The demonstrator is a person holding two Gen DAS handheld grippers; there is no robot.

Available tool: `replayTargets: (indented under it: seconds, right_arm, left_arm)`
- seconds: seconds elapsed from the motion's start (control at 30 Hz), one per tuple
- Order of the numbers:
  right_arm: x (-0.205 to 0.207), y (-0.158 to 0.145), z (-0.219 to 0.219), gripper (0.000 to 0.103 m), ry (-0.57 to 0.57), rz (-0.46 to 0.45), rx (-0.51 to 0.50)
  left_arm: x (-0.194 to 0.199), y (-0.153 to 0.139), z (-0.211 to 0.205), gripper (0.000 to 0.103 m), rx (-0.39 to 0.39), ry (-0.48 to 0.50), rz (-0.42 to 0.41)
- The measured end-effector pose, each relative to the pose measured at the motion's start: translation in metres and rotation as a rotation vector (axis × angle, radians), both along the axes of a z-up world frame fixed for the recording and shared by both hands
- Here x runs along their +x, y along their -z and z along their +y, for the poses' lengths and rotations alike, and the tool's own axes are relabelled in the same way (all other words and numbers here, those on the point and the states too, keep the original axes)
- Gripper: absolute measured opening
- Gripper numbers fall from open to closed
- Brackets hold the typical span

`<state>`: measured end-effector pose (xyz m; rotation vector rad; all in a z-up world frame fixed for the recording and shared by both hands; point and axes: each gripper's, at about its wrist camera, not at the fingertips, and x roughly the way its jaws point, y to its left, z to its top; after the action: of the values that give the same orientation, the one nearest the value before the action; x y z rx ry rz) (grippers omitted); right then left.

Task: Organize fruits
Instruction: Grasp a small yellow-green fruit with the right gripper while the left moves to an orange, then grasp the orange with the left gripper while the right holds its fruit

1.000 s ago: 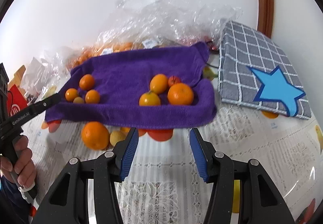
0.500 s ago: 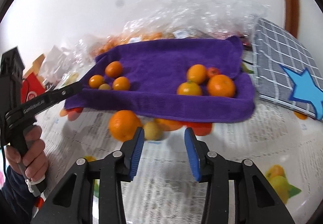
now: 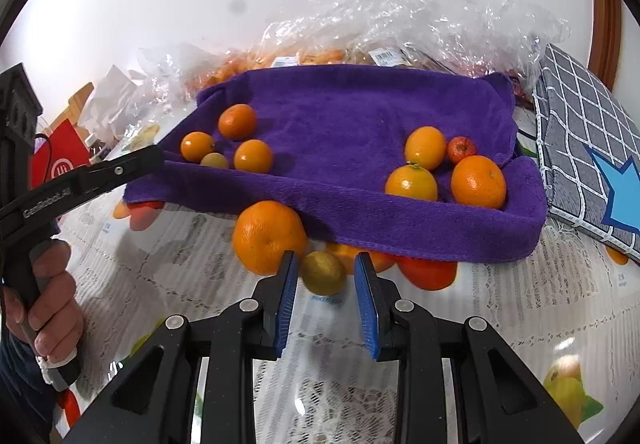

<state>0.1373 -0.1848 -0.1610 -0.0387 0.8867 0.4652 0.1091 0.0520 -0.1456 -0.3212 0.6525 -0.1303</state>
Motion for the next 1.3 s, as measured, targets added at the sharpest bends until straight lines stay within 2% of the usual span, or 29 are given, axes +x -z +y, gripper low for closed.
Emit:
replayTargets:
  seconds: [0.2,0.47,0.63,0.77,0.9,1.03,1.07,1.3]
  right_arm:
    - [0.003,0.003,-0.007,0.025,-0.007,0.028,0.024]
    - [0.0,0.0,-0.017,0.025,0.023,-0.002,0.007]
    - [0.004,0.005,-0.032,0.025,0.049,0.025,0.021]
    - [0.007,0.01,-0.028,0.025,0.04,0.049,0.012]
    - [0.005,0.008,-0.031,0.025,0.035,0.034,0.022]
    - [0.0,0.001,-0.048,0.025,0.09,-0.009,0.026]
    - [0.0,-0.001,-0.055,0.025,0.111,-0.017,0.035]
    - [-0.006,-0.002,-0.088,0.025,0.175,-0.03,0.057]
  left_arm:
    - [0.0,0.0,0.0,0.031,-0.003,-0.001,0.001]
    - [0.001,0.002,-0.003,0.031,0.007,0.016,0.004]
    - [0.002,0.003,-0.009,0.031,0.011,0.045,0.011]
    - [0.001,0.005,-0.017,0.031,0.003,0.078,0.022]
    - [-0.001,0.007,-0.029,0.031,-0.051,0.142,0.044]
    - [-0.001,0.01,-0.046,0.032,-0.071,0.204,0.069]
    - [0.001,0.011,-0.051,0.036,-0.073,0.22,0.081]
    - [0.012,0.017,-0.081,0.04,-0.072,0.28,0.126]
